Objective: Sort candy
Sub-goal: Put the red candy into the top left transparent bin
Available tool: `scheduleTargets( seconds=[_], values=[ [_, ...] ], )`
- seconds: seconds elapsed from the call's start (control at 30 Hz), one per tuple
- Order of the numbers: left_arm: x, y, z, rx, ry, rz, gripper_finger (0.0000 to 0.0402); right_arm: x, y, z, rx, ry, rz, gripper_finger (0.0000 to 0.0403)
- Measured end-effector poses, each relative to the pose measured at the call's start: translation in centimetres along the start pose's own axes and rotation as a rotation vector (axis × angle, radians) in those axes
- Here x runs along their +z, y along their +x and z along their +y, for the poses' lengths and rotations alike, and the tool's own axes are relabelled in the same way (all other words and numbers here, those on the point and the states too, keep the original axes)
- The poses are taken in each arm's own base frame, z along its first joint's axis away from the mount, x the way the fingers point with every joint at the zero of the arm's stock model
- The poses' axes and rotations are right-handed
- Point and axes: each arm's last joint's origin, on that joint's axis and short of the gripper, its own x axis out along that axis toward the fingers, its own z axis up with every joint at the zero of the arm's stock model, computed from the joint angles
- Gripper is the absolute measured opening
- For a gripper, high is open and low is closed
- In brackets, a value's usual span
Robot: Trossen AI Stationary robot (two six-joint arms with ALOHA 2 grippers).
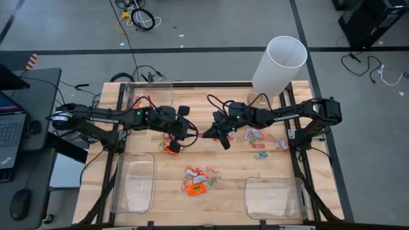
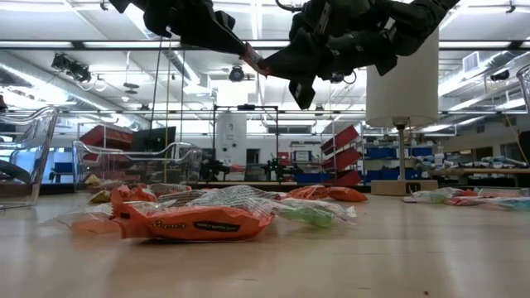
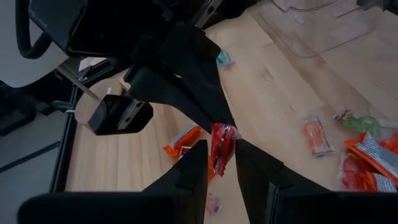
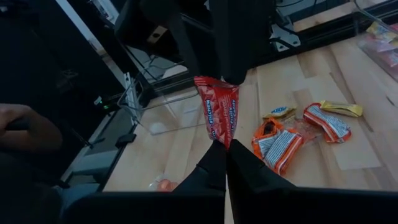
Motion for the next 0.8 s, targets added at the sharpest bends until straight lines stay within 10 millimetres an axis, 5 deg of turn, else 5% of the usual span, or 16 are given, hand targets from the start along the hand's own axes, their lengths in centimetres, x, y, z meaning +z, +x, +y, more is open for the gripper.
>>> scheduleTargets(
  seconds=[0.23,0.5,0.8],
  values=[
    [-0.03,0.00,-0.02,-0.002,0.000,0.003,0.0074,0.00,0.00,0.00,0.000,-0.017,0.000,0.0000],
    [-0.08,-0.01,-0.04,-0.005,0.000,0.008,0.0007,-0.01,0.00,-0.01,-0.001,-0.018,0.001,0.0000],
    [-0.08,-0.02,-0.01,0.005,0.000,0.012,0.0002,-0.01,-0.01,0.00,-0.001,0.002,0.002,0.0007]
  ],
)
